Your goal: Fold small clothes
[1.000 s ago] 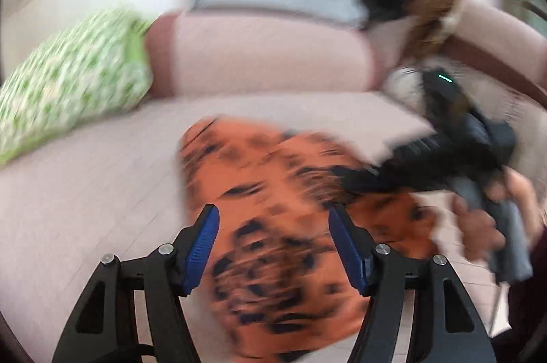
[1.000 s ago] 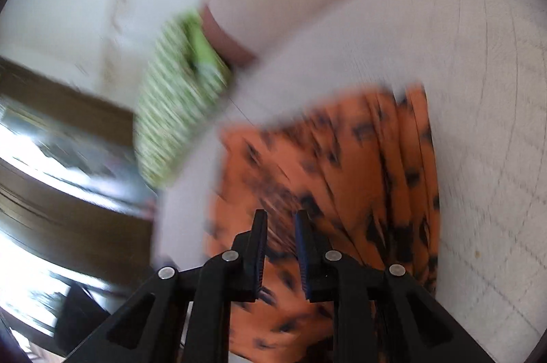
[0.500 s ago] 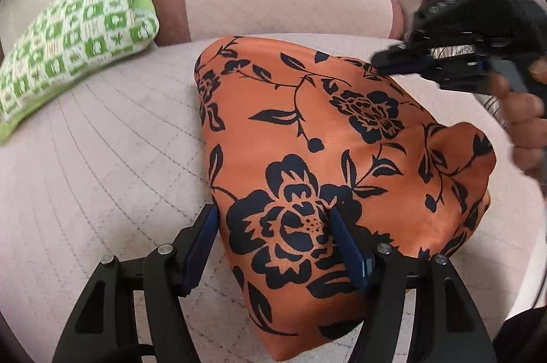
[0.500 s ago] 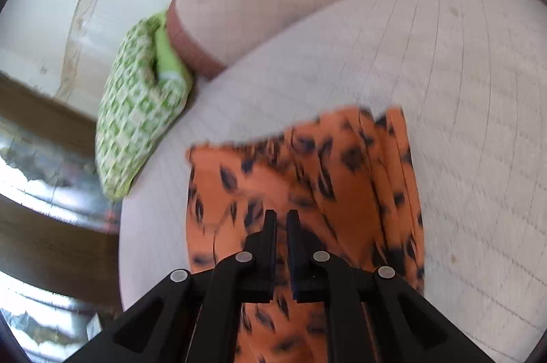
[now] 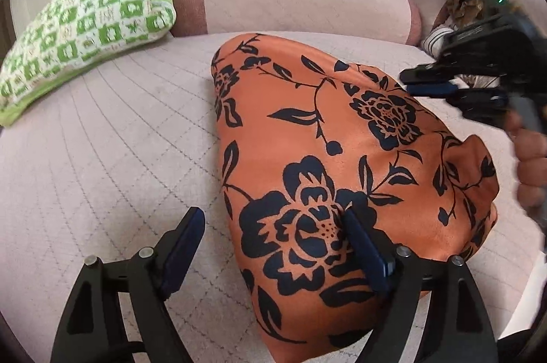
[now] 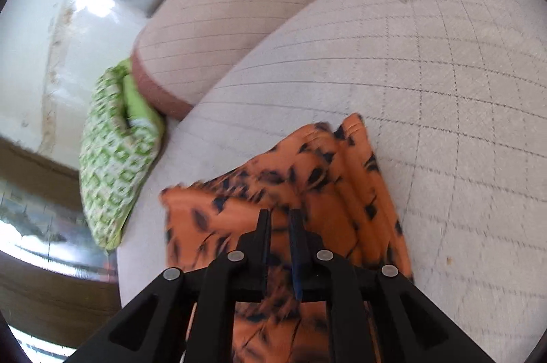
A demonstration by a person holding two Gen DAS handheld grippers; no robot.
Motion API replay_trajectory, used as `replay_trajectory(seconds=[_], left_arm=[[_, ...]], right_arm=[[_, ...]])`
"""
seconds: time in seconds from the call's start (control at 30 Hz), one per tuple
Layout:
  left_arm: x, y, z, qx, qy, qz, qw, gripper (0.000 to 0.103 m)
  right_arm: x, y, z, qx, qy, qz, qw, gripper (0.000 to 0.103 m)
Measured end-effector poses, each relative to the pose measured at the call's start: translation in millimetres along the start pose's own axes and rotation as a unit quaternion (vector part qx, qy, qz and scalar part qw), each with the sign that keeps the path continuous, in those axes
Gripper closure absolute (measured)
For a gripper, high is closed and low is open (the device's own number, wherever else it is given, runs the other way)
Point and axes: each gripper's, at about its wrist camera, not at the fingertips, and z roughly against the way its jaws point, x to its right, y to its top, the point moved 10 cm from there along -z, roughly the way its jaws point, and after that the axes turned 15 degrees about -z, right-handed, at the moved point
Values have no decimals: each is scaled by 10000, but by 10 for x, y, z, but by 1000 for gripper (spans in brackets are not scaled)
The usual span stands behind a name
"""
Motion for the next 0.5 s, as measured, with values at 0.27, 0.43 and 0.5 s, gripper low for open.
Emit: replay_trajectory(seconds=[0.27, 0.43, 0.5], left_arm=[[15, -45, 53, 3, 293, 91, 9995, 19], [25, -71, 60, -5, 353, 168, 9992, 19], [19, -72, 46, 11, 398, 170, 9991, 19]], right_arm=[[54, -633, 280, -373, -262, 646, 9969, 90], [485, -681, 349, -390, -747, 862, 9927, 90], [583, -688, 293, -493, -651, 782, 9936, 91]])
